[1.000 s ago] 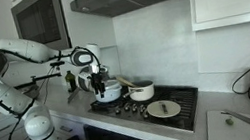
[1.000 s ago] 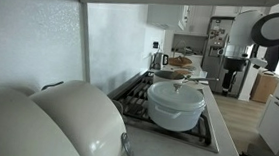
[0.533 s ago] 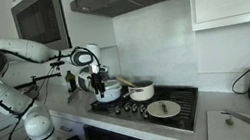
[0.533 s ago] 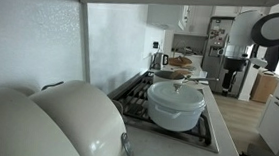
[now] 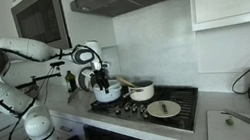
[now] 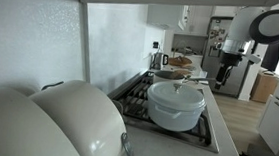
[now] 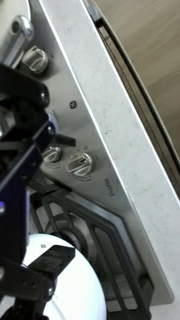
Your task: Put the object on the chopping board in the cream white pot
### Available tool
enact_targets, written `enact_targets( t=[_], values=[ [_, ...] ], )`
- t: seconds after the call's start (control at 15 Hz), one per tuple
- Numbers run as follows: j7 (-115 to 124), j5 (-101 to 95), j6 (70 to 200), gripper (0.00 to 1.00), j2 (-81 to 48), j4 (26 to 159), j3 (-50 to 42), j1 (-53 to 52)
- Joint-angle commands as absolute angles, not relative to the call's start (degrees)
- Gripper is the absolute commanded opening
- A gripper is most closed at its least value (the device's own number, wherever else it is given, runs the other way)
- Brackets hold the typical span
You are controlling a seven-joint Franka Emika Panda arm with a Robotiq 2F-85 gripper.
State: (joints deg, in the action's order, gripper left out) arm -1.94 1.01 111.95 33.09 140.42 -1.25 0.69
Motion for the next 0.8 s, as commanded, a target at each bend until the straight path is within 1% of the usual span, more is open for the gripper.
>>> enact_targets(
  t=[0.0,0.47,0.73],
  values=[
    [-1.0,-1.0,114.4,1.0,30.4,135.5,-1.8,2.5],
    [-1.3,-6.2,114.9,1.0,27.3,125.7,-5.0,6.6],
    [0.1,-8.4,116.6,1.0,23.4,119.4,-7.0,9.2]
  ],
)
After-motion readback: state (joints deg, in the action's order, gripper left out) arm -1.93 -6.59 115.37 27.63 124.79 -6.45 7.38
